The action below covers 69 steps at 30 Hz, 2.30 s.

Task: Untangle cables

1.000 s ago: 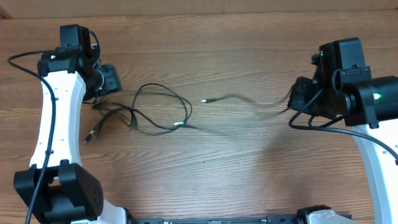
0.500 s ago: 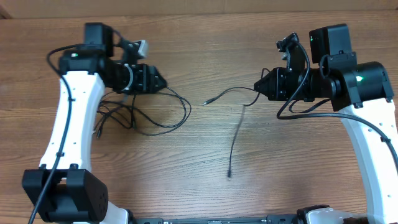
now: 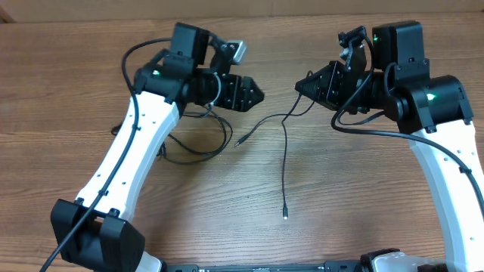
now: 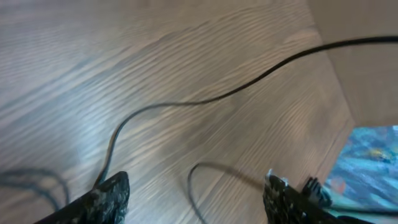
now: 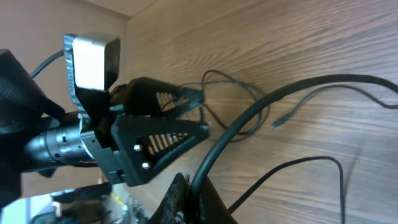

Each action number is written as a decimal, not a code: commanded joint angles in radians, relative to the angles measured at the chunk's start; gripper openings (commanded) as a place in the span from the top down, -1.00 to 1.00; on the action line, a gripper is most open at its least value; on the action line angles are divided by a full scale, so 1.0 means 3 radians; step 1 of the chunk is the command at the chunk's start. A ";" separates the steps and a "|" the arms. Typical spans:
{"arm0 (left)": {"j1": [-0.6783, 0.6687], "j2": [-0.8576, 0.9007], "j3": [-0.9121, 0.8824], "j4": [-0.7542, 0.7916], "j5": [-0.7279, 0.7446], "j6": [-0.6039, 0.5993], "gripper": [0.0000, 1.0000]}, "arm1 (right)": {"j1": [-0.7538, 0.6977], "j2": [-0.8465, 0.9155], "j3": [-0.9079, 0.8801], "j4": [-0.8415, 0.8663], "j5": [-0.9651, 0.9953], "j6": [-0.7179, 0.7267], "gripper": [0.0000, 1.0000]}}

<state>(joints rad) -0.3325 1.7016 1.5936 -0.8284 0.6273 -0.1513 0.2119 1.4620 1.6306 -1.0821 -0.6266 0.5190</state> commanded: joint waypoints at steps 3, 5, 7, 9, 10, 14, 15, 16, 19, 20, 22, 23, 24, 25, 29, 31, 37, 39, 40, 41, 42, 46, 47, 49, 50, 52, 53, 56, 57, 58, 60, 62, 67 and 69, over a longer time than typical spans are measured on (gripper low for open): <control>-0.0075 -0.0072 0.0064 0.0259 0.0334 -0.0032 -0.37 | 0.0023 -0.0005 0.0061 0.0031 -0.0135 0.0116 0.93; -0.0078 -0.0072 0.0046 0.0252 0.0300 -0.0032 -0.36 | 0.0023 -0.0003 0.0061 -0.0008 0.0094 0.0100 0.93; -0.0071 -0.0071 0.0041 0.0231 0.0243 -0.0033 -0.36 | 0.0022 -0.0004 0.0062 -0.0023 0.0451 0.0080 0.93; -0.0071 -0.0071 0.0039 0.0228 0.0228 -0.0033 -0.36 | -0.0064 -0.0003 0.0117 -0.0024 0.0837 0.0075 0.93; -0.0071 -0.0072 0.0039 0.0228 0.0228 -0.0033 -0.37 | -0.0131 0.0004 0.0175 -0.0024 0.0908 0.0045 0.93; -0.0071 -0.0072 0.0039 0.0193 0.0226 -0.0033 -0.37 | -0.0711 0.0294 0.1150 -0.0427 0.1148 -0.0210 0.93; -0.0071 -0.0072 0.0039 0.0175 0.0226 -0.0032 -0.38 | -0.0841 0.0403 0.1439 -0.0552 0.1203 -0.0280 0.93; -0.0071 -0.0072 0.0039 0.0148 0.0226 -0.0032 -0.38 | -0.0989 0.0547 0.1732 -0.0666 0.1266 -0.0332 0.93; -0.0071 -0.0071 0.0039 -0.0001 0.0158 -0.0031 -0.37 | -0.1414 0.1024 0.2519 -0.0748 0.1340 -0.0380 0.93; -0.0071 -0.0072 0.0039 -0.0070 0.0103 -0.0032 -0.38 | -0.1567 0.1195 0.2689 -0.0689 0.1377 -0.0454 0.93; -0.0072 -0.0071 0.0039 -0.0149 0.0064 -0.0033 -0.37 | -0.1741 0.1339 0.2716 -0.0520 0.1452 -0.0652 0.93; -0.0072 -0.0071 0.0039 -0.0170 0.0053 -0.0032 -0.37 | -0.1780 0.1381 0.2716 -0.0478 0.1506 -0.0678 0.93; -0.0072 -0.0071 0.0039 -0.0181 0.0053 -0.0033 -0.37 | -0.1891 0.1503 0.2716 -0.0354 0.1734 -0.0675 0.93; -0.0072 -0.0071 0.0039 -0.0179 0.0052 -0.0032 -0.37 | -0.1970 0.1582 0.2716 -0.0273 0.1862 -0.0675 0.93; -0.0092 -0.0072 0.0038 -0.0220 0.0050 -0.0032 -0.37 | -0.2401 0.1986 0.2716 0.0024 0.1960 -0.0635 0.93; -0.0113 -0.0071 0.0038 -0.0229 0.0048 -0.0033 -0.38 | -0.2584 0.2167 0.2716 0.0071 0.1935 -0.0561 0.93; -0.0170 -0.0071 0.0038 -0.0228 -0.0032 -0.0047 -0.38 | -0.2942 0.2633 0.2708 0.0102 0.1745 -0.0510 0.92; -0.0188 -0.0071 0.0038 -0.0224 -0.0034 -0.0046 -0.38 | -0.3014 0.2747 0.2702 0.0095 0.1701 -0.0509 0.93; -0.0198 -0.0071 0.0038 -0.0215 -0.0034 -0.0046 -0.39 | -0.3039 0.2795 0.2702 0.0095 0.1656 -0.0509 0.93; -0.0205 -0.0071 0.0038 -0.0200 -0.0037 -0.0046 -0.40 | -0.3066 0.2848 0.2701 0.0103 0.1582 -0.0510 0.93; -0.0217 -0.0071 0.0038 -0.0174 -0.0037 -0.0047 -0.39 | -0.3080 0.2884 0.2700 0.0114 0.1545 -0.0509 0.92; -0.0234 -0.0071 0.0038 -0.0150 -0.0100 -0.0050 -0.40 | -0.3072 0.2903 0.2700 0.0086 0.1483 -0.0511 0.39; -0.0234 -0.0071 0.0038 -0.0150 -0.0109 -0.0051 -0.40 | -0.3066 0.2903 0.2700 0.0079 0.1480 -0.0510 -0.17; -0.0234 -0.0071 0.0038 -0.0134 -0.0109 -0.0050 -0.40 | -0.3062 0.2903 0.2701 0.0042 0.1432 -0.0495 -0.88; -0.0234 -0.0071 0.0038 -0.0123 -0.0109 -0.0048 -0.41 | -0.3061 0.2903 0.2701 0.0009 0.1364 -0.0495 -1.00; -0.0234 -0.0071 0.0038 -0.0099 -0.0122 -0.0048 -0.42 | -0.3059 0.2902 0.2701 -0.0080 0.1258 -0.0495 -1.00; -0.0234 -0.0071 0.0038 -0.0089 -0.0137 -0.0048 -0.42 | -0.3058 0.2900 0.2701 -0.0108 0.1232 -0.0493 -1.00; -0.0234 -0.0071 0.0038 -0.0055 -0.0217 -0.0050 -0.42 | -0.3011 0.2876 0.2705 -0.0291 0.1129 -0.0495 -1.00; -0.0233 -0.0071 0.0038 -0.0036 -0.0226 -0.0050 -0.42 | -0.2993 0.2866 0.2705 -0.0328 0.1090 -0.0495 -1.00; -0.0230 -0.0071 0.0038 -0.0020 -0.0242 -0.0050 -0.42 | -0.2968 0.2845 0.2705 -0.0366 0.1048 -0.0497 -1.00; -0.0224 -0.0071 0.0039 0.0024 -0.0374 -0.0127 -0.42 | -0.2869 0.2777 0.2705 -0.0473 0.0997 -0.0501 -1.00; -0.0203 -0.0072 0.0039 0.0053 -0.0515 -0.0202 -0.42 | -0.2734 0.2701 0.2705 -0.0589 0.0951 -0.0544 -1.00; 0.0005 -0.0083 0.0183 -0.0092 -0.0731 -0.0436 -0.44 | -0.2238 0.2544 0.2705 -0.0921 0.0791 -0.0926 -1.00; 0.0145 -0.0094 0.0310 -0.0322 -0.0825 -0.0474 -0.43 | -0.1967 0.2532 0.2705 -0.1102 0.0706 -0.1109 -1.00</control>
<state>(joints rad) -0.3565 1.7016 1.6100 -0.8635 0.4572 -0.2363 -0.4843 2.3035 2.4290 -1.3769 -0.3511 0.2871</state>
